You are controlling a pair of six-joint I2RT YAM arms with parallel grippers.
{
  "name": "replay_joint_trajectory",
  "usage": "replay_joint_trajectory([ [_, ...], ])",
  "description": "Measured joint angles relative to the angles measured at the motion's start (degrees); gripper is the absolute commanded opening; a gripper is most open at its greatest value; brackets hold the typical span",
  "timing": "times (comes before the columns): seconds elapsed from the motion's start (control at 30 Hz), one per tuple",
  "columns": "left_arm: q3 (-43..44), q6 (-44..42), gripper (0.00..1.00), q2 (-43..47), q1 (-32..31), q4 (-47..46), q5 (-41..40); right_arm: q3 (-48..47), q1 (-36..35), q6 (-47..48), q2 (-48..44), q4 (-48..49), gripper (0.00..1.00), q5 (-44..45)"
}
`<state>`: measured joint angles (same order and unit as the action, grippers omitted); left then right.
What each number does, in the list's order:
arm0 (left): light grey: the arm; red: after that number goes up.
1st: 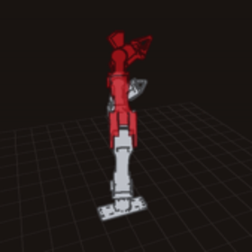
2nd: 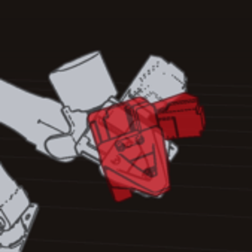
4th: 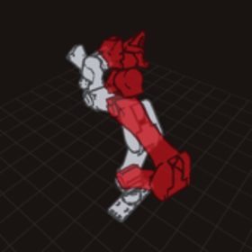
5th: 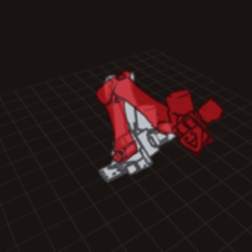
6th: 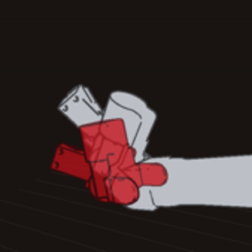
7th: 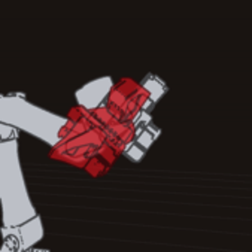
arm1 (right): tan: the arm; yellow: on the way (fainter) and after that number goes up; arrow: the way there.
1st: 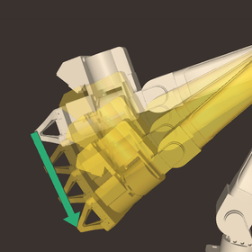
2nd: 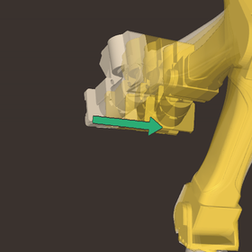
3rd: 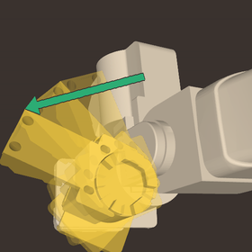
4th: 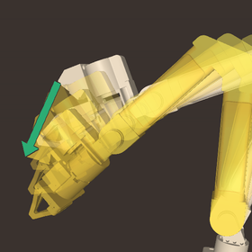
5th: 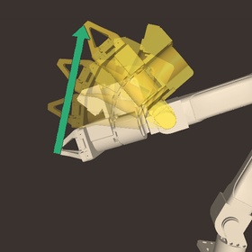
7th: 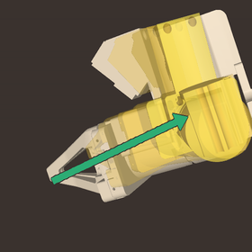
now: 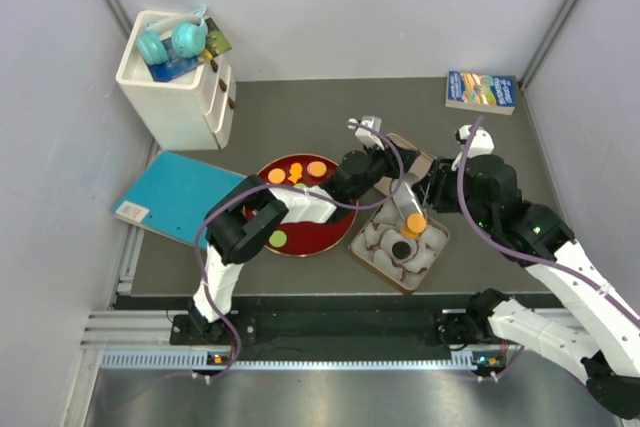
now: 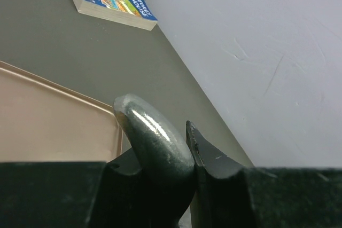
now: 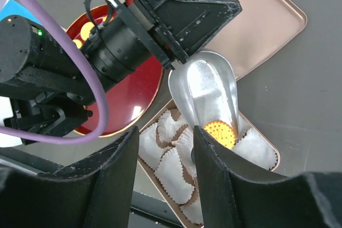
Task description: Pack the cookies
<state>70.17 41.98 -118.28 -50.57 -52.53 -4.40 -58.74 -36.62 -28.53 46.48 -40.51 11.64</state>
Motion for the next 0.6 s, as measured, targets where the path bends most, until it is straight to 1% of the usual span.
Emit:
replay_joint_trajectory([
  [0.17,2.5,-3.2,0.00,-1.9,-1.3,1.5,-0.9,0.2,0.0,0.1,-0.3,-0.4,0.46,0.4],
  [0.47,6.0,-4.4,0.00,-5.4,-2.2,2.3,-1.1,0.3,0.0,0.4,-1.2,-1.1,0.46,0.8],
  [0.6,7.5,-7.0,0.00,-5.8,-2.7,2.6,-1.2,0.7,0.0,0.4,-1.5,-1.2,0.46,1.0],
])
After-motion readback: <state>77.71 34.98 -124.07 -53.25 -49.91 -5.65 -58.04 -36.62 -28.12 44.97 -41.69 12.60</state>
